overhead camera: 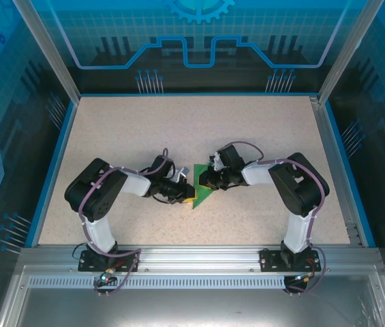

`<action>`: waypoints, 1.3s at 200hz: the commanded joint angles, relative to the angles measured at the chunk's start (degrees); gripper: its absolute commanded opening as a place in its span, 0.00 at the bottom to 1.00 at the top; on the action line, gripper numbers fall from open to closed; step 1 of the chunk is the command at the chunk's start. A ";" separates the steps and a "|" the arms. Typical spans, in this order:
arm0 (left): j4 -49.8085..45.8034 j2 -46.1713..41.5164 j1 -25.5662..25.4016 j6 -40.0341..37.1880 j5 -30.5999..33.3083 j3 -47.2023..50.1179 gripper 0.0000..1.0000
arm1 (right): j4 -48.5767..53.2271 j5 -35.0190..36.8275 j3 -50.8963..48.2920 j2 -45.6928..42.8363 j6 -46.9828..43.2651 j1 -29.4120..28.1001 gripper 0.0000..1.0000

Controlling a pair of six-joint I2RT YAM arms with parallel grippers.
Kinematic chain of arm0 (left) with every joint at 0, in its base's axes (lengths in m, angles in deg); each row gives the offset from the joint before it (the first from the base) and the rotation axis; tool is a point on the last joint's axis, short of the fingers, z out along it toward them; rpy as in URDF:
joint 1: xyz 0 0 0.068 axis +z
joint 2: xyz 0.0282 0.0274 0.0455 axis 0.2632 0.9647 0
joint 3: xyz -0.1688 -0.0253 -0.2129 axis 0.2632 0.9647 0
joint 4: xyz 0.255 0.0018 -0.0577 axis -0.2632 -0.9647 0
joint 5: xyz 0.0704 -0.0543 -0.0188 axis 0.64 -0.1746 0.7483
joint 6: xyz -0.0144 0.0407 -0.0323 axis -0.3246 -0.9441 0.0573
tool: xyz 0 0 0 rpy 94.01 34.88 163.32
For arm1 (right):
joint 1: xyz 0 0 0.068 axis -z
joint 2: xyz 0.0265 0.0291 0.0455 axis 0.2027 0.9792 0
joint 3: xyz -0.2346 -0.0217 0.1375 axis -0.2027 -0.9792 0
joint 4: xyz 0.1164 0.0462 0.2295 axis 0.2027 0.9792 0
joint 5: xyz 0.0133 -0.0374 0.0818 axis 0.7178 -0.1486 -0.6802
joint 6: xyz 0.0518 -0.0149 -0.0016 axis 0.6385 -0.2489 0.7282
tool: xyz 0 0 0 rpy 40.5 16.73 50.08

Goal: Fold a paper plane with a square sheet of paper (pick it up from the middle)
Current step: Fourth fold the wing at the center of the table.

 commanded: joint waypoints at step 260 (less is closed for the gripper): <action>-23.56 -3.08 -3.31 -9.65 3.69 -2.94 0.10 | 5.64 3.52 -0.69 4.47 -1.92 0.49 0.15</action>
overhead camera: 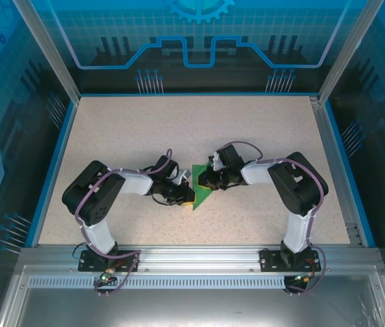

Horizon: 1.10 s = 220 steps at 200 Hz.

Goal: Fold a paper plane with a square sheet of paper (pick it up from the middle)
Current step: Fourth fold the wing at the center of the table.

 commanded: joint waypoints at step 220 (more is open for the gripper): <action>-25.80 -4.23 -4.56 -5.50 12.01 -3.63 0.18 | 4.57 4.87 -2.53 4.81 -1.02 0.23 0.16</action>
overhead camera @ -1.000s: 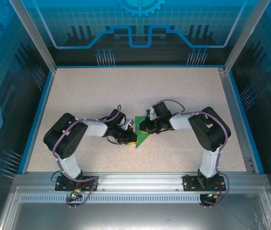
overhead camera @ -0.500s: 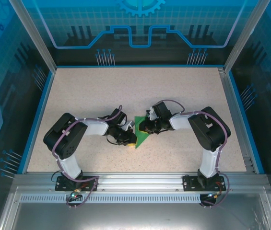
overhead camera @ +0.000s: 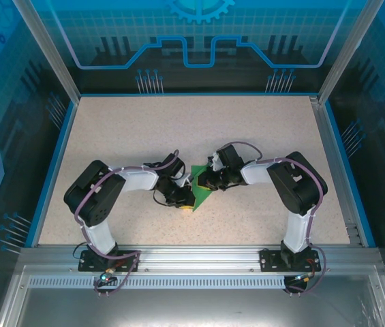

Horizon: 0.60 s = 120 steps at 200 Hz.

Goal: Fold a paper plane with a square sheet of paper (pick it up from the middle)
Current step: Fourth fold the wing at the center of the table.

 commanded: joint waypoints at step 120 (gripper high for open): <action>24.70 -12.97 0.48 22.54 0.94 8.81 0.20 | 5.51 6.45 -2.36 4.81 -1.31 0.29 0.16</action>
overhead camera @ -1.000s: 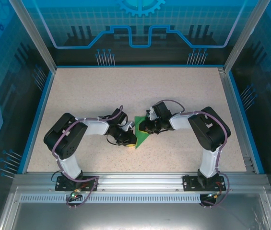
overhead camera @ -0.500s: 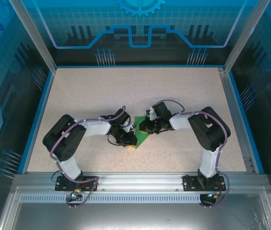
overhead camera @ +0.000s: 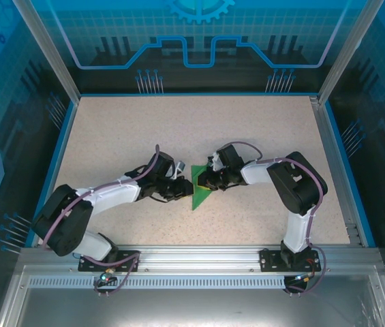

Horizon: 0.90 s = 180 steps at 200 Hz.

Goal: Fold a paper plane with a square sheet of paper (pick it up from the middle)
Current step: Fourth fold the wing at the center of the table.

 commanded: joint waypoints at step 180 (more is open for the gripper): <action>-2.32 16.90 -3.41 -3.03 -7.45 0.47 0.20 | 6.26 7.15 -2.38 5.77 -1.51 0.24 0.17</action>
